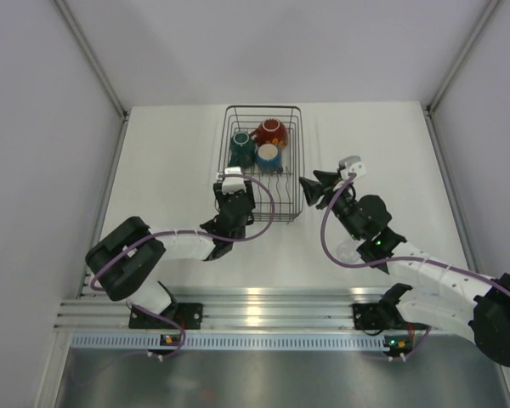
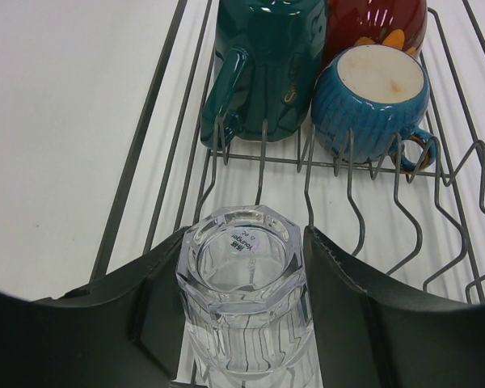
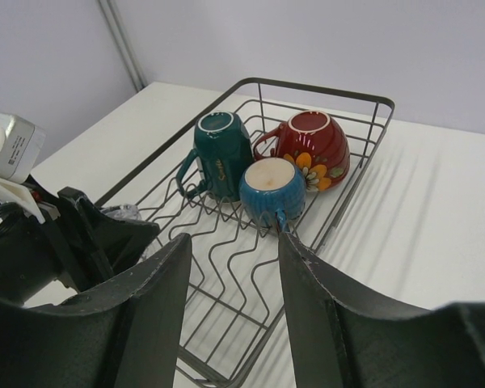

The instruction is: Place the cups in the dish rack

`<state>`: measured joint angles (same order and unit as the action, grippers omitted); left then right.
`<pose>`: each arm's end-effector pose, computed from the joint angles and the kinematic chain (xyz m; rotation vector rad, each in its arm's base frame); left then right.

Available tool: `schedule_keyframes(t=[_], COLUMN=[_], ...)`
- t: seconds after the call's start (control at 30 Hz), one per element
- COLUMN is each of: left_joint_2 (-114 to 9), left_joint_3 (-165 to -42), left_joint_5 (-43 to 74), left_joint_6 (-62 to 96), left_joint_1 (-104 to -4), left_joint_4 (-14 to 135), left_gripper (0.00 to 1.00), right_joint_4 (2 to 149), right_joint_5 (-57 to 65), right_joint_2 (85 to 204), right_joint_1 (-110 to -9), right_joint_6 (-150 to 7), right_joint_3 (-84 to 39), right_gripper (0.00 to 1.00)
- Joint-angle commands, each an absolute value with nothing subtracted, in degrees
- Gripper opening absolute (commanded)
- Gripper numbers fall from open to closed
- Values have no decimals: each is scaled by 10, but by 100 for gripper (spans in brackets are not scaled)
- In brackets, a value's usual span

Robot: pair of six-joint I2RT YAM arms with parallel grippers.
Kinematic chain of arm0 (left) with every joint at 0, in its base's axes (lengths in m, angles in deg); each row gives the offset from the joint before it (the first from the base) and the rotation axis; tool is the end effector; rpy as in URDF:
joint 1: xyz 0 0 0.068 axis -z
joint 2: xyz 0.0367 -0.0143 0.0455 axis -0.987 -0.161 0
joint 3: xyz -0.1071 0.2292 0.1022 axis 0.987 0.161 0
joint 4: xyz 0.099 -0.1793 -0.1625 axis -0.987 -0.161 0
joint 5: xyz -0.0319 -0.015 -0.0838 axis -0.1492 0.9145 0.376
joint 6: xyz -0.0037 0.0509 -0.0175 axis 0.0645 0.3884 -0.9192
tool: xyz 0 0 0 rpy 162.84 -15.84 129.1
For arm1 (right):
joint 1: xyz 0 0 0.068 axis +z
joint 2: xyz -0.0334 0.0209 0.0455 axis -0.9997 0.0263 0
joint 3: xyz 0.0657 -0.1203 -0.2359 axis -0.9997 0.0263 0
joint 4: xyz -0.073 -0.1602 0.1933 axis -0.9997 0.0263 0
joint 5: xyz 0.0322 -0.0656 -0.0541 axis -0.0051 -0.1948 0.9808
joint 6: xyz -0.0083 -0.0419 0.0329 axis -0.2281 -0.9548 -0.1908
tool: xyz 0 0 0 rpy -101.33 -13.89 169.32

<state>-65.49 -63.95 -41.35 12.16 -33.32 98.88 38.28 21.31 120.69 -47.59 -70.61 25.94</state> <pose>0.2192 -0.1989 0.1849 -0.1161 1.7363 -0.0433 0.1761 0.1446 0.2755 -0.2918 1.4582 0.5651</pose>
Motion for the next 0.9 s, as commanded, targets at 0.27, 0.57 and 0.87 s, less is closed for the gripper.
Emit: schedule_keyframes(t=[0.27, 0.57, 0.87], left_joint_2=[-656, -649, -634], left_joint_3=[-628, -622, -631], left_joint_5=[-435, -443, -452], left_joint_6=[122, 121, 142], left_joint_1=[-334, -334, -330], left_joint_4=[1010, 1010, 1010], left_gripper=[64, 77, 77], right_joint_4=[370, 370, 380], right_joint_5=[212, 210, 213], right_joint_2=[1202, 1205, 1202], right_joint_1=[-484, -484, -485], right_joint_6=[-700, -698, -699], right_joint_3=[255, 254, 250], right_gripper=[49, 49, 49])
